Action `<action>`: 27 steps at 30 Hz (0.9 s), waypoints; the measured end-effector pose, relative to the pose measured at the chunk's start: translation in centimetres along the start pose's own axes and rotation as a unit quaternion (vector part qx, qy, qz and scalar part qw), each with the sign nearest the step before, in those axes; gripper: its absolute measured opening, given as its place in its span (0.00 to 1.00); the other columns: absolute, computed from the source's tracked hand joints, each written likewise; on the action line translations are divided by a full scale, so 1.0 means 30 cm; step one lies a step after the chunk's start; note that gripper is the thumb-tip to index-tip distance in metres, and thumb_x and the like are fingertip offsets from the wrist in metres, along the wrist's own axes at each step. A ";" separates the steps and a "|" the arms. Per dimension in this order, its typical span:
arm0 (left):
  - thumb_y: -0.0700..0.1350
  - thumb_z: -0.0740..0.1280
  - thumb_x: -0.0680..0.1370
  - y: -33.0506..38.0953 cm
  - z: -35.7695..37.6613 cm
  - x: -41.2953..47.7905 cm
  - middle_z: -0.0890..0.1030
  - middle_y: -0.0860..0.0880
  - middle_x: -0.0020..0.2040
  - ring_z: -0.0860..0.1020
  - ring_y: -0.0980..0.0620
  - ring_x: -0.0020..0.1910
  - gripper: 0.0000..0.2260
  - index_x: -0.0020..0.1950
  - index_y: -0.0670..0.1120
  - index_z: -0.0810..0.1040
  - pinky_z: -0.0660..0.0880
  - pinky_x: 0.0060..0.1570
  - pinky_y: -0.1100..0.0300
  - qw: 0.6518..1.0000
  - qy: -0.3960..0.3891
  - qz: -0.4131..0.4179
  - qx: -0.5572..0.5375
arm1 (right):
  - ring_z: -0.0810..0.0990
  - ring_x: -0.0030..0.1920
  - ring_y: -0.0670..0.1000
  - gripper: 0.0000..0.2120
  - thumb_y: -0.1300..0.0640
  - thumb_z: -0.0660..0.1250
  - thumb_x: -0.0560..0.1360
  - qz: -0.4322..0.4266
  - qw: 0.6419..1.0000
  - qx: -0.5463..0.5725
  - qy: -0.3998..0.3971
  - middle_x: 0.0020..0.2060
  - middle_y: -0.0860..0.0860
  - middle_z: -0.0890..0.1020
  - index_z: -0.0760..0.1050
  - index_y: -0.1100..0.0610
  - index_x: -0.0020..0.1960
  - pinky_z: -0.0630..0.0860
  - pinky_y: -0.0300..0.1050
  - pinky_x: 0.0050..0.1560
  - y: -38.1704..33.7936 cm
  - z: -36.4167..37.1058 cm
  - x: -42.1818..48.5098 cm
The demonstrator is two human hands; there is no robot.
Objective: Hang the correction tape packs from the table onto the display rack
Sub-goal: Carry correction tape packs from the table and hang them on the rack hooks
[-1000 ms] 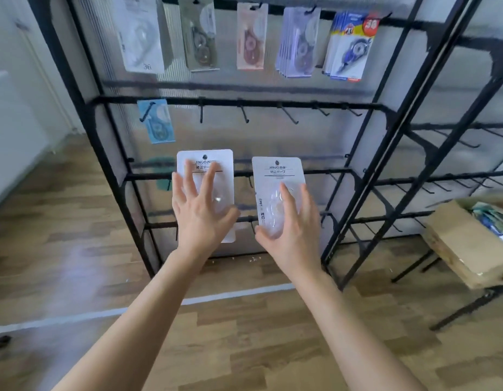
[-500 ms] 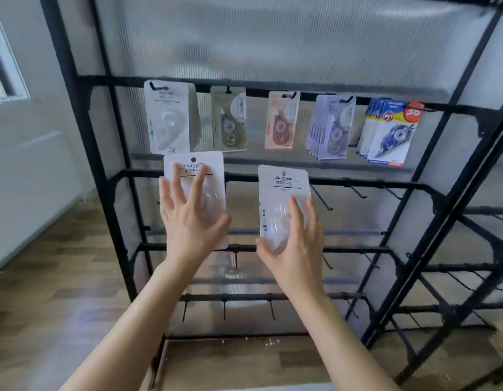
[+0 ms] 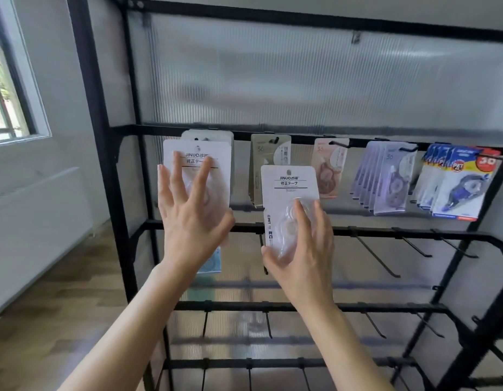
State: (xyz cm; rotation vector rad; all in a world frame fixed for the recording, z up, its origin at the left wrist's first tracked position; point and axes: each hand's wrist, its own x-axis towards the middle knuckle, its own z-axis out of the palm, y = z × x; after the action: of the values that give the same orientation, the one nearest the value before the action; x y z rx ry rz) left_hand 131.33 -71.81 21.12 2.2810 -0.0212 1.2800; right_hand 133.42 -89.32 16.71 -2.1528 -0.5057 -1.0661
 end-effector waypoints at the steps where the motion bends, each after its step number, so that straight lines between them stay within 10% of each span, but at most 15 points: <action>1: 0.47 0.72 0.71 -0.009 0.003 0.018 0.44 0.47 0.79 0.38 0.43 0.76 0.38 0.76 0.58 0.56 0.40 0.71 0.49 1.000 -0.005 0.002 0.003 | 0.62 0.70 0.68 0.41 0.53 0.78 0.65 -0.003 1.000 0.005 0.004 0.71 0.66 0.62 0.65 0.62 0.72 0.62 0.63 0.66 -0.004 0.011 0.010; 27: 0.49 0.71 0.73 -0.163 0.184 0.206 0.39 0.48 0.78 0.36 0.42 0.76 0.40 0.78 0.58 0.51 0.44 0.73 0.43 0.996 -0.055 -0.036 0.061 | 0.62 0.70 0.66 0.40 0.56 0.78 0.64 -0.018 0.999 0.048 0.016 0.71 0.65 0.62 0.65 0.62 0.71 0.66 0.68 0.65 0.027 0.127 0.136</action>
State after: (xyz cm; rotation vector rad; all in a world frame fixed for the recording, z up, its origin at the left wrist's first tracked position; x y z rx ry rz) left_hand 140.38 -68.58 21.65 2.4305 0.1022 1.1476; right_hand 138.40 -86.98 18.01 -2.0472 -0.5721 -1.0727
